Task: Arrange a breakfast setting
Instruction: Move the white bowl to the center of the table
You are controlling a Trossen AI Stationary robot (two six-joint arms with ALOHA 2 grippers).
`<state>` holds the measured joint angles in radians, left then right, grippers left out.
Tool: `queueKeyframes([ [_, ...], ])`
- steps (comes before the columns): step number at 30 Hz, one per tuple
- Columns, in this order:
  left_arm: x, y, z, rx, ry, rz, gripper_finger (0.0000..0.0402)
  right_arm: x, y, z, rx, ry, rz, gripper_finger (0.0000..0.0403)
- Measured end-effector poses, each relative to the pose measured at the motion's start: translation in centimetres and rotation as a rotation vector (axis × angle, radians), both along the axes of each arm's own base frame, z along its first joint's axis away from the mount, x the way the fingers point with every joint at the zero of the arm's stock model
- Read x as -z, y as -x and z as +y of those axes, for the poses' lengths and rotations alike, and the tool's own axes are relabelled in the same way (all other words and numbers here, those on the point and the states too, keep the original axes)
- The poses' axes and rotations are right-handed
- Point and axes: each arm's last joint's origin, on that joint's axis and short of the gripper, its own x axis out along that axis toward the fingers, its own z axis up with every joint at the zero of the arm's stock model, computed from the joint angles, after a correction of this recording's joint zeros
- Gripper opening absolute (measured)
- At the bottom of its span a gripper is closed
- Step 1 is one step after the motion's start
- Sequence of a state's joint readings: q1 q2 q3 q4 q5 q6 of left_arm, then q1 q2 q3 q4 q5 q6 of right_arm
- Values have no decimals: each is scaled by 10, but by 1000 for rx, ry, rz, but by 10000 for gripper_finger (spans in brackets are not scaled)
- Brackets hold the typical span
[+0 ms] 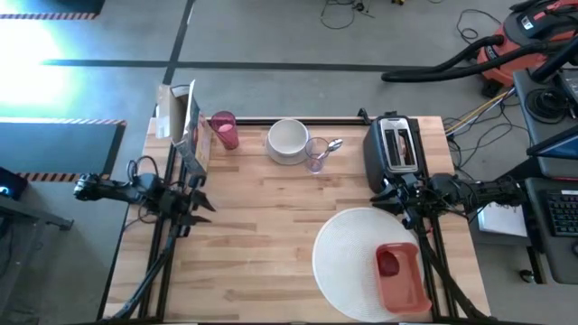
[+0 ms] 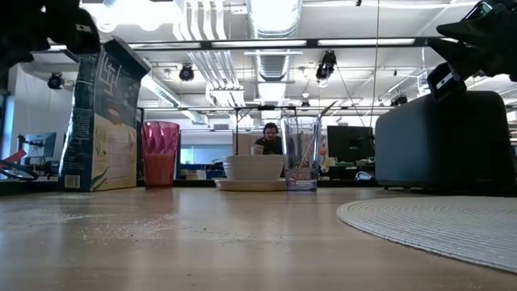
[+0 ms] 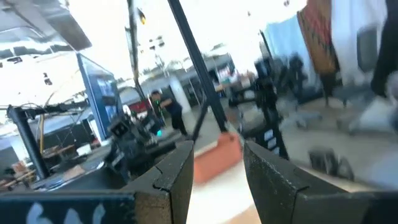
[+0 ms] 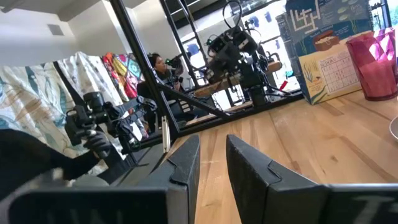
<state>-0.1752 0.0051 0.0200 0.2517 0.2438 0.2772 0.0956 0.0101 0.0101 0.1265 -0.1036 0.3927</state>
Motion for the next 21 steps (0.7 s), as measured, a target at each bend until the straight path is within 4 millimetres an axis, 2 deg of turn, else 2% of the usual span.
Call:
queueKeyframes([
  [5,-4,0,4,-75,189,18,125,0,0,0,0,0,0,68],
  [10,-1,-3,13,-353,428,75,125,0,0,0,-1,0,0,68],
  [14,2,-5,19,-562,502,85,125,0,0,0,0,0,0,68],
  [21,8,-11,20,-618,683,134,125,0,0,0,-1,0,0,68],
])
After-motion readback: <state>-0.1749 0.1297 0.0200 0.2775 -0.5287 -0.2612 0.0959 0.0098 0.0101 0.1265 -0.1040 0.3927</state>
